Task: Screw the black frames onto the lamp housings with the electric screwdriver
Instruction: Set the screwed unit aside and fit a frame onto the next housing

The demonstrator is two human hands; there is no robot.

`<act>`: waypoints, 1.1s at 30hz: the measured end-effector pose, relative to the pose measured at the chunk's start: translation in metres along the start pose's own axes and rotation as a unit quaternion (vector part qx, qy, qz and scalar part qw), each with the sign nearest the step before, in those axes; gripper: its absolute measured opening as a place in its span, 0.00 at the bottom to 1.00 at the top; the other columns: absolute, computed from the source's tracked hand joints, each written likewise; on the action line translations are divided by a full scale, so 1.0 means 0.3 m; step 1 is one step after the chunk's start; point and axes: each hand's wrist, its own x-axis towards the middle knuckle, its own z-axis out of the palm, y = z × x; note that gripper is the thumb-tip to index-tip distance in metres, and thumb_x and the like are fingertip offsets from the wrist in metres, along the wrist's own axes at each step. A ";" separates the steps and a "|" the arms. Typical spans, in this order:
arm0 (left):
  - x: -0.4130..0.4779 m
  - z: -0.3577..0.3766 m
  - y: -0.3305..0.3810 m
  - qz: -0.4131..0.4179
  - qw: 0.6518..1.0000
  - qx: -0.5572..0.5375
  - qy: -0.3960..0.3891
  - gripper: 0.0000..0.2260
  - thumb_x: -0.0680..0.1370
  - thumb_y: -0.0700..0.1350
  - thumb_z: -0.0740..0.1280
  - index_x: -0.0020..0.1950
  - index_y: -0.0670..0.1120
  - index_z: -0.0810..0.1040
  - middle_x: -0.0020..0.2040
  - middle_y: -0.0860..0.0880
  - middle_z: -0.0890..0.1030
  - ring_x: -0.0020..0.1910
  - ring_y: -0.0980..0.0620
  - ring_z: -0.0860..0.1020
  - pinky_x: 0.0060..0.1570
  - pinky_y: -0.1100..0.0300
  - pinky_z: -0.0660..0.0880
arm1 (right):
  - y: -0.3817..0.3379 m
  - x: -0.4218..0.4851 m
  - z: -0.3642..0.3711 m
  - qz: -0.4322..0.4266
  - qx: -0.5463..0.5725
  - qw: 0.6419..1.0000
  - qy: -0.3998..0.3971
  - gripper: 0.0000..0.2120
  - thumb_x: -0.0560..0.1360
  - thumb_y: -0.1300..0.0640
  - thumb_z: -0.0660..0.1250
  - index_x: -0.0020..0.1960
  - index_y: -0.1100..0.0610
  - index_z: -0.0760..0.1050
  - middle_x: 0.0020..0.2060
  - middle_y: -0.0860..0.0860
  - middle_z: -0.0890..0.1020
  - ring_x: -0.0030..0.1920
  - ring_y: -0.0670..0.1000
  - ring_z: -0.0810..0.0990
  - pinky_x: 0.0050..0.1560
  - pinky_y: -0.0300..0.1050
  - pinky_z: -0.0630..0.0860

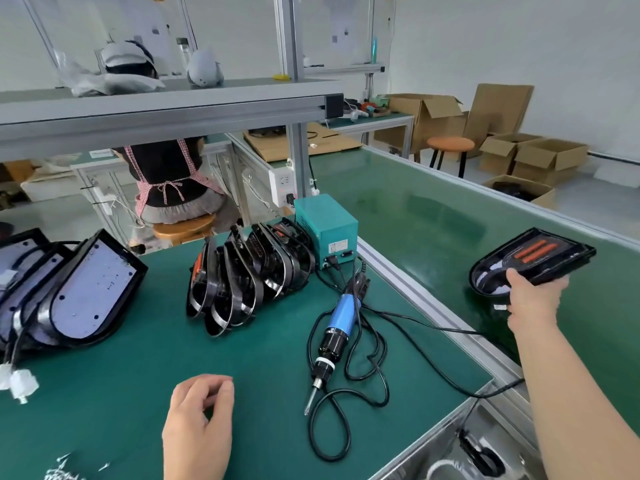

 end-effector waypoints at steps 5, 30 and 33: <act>-0.005 -0.004 0.002 0.015 1.000 0.022 -0.001 0.11 0.77 0.37 0.71 0.40 0.52 0.82 0.49 0.55 0.79 0.47 0.66 0.76 0.42 0.80 0.66 | 0.032 0.050 -0.020 -0.003 -0.120 0.988 0.094 0.48 0.78 0.55 0.71 0.81 0.65 0.40 0.78 0.62 0.55 0.75 0.64 0.64 0.76 0.54 0.64; -0.017 -0.038 0.029 -0.006 1.000 -0.018 0.016 0.12 0.81 0.38 0.66 0.40 0.50 0.81 0.46 0.52 0.81 0.44 0.63 0.77 0.42 0.75 0.70 | 0.029 -1.129 0.424 -0.393 -0.170 0.785 -0.448 0.20 0.79 0.66 0.65 0.70 0.58 0.72 0.71 0.49 0.67 0.74 0.47 0.64 0.75 0.36 0.59; -0.007 -0.049 0.030 -0.032 0.999 -0.035 0.015 0.11 0.81 0.39 0.66 0.39 0.49 0.80 0.44 0.49 0.80 0.41 0.60 0.76 0.40 0.70 0.71 | 0.082 -1.215 0.511 -0.456 -0.257 0.688 -0.503 0.20 0.80 0.63 0.63 0.71 0.56 0.72 0.75 0.50 0.66 0.77 0.51 0.60 0.76 0.45 0.58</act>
